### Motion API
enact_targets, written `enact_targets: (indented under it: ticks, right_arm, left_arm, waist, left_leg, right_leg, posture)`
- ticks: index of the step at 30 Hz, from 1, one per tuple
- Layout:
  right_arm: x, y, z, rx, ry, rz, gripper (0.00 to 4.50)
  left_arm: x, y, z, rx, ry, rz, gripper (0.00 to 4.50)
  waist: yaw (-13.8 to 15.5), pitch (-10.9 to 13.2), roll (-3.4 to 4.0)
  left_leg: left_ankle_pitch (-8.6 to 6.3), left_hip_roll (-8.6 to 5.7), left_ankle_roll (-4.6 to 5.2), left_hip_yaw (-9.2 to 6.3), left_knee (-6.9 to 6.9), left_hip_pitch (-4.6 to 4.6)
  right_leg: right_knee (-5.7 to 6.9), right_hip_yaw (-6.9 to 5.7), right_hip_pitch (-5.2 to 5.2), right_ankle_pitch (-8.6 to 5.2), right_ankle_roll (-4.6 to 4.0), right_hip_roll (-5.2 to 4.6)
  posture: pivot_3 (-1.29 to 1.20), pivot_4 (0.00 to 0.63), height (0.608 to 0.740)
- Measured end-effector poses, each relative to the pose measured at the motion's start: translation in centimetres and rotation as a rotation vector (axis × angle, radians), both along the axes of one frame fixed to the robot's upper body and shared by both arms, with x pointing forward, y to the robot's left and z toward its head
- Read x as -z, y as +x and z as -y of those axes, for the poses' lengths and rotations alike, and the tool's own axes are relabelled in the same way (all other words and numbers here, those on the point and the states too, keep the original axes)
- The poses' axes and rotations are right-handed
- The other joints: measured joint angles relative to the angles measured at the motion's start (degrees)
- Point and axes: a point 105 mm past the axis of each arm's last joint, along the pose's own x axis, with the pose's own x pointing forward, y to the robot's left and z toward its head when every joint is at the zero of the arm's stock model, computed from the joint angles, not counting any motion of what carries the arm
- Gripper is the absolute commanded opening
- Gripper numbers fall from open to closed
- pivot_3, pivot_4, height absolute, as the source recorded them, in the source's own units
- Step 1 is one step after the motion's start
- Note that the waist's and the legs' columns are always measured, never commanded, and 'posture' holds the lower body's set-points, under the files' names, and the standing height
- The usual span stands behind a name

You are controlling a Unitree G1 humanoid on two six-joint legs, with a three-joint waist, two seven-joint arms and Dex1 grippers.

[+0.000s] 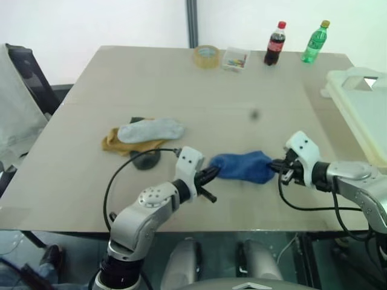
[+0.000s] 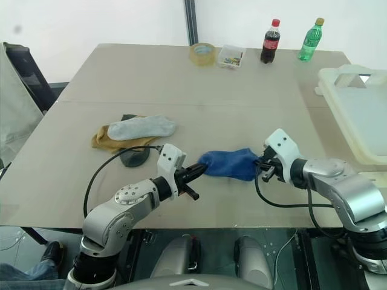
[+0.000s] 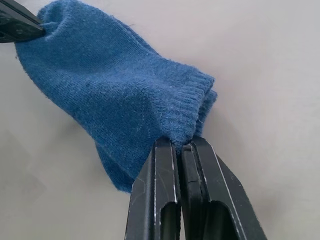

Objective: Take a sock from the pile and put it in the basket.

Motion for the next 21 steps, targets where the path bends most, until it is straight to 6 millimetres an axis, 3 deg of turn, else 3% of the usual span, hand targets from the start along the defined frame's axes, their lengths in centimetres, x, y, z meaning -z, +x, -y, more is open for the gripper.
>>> enact_targets:
  ticks: [8, 21]
  right_arm:
    - [1.1, -0.1, -0.5, -0.005, 0.014, -0.040, 0.00]
    - [2.0, 0.1, 0.5, 0.048, -0.001, -0.083, 0.00]
  left_arm:
    - [0.4, 0.8, -0.6, -0.049, 0.001, 0.004, 0.05]
    - [0.7, 0.9, 0.0, -0.029, 0.014, 0.013, 0.05]
  waist:
    - [0.27, 0.00, 0.00]
    - [0.27, 0.00, 0.00]
  left_leg:
    - [0.00, -0.01, 0.00, 0.00, 0.00, -0.01]
    - [0.00, -0.01, 0.00, 0.00, 0.00, -0.02]
  right_leg:
    - [-0.03, -0.01, 0.00, -0.01, -0.02, -0.01]
    - [-0.03, -0.02, 0.00, -0.01, -0.02, 0.00]
  posture:
    - [0.00, 0.150, 0.740]
    - [0.00, 0.150, 0.740]
